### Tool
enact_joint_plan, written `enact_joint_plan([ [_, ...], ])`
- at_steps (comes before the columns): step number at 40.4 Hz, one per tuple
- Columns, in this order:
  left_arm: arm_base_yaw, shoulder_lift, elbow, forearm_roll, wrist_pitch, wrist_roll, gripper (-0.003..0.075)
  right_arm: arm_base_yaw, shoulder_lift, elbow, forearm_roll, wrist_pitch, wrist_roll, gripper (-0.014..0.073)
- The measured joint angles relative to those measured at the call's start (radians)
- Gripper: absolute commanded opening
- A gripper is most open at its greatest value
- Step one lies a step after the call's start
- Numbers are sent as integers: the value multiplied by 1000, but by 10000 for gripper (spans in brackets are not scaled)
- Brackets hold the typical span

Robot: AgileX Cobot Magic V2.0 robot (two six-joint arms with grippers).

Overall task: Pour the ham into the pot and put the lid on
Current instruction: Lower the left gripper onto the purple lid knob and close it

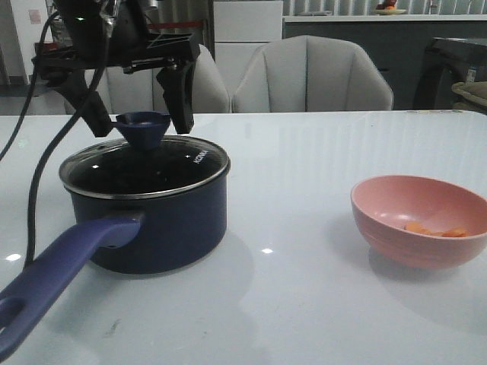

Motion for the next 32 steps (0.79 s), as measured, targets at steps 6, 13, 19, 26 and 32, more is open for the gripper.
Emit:
enact_joint_plan([
  [6,0,13,0,0,16,-4,701,5,0,0,0,0,0,150],
  [13,0,32,-9,-4,33,-6,701,30,0,0,0,0,0,150],
  [19,0,40,-11,-12,32,-6,701,35,0,0,0,0,0,150],
  [26,0,42,-13,-17,32,-8,701,35,0,0,0,0,0,150],
  [32,0,43,-14,-19,32,-10,663,35,0,0,0,0,0,150],
])
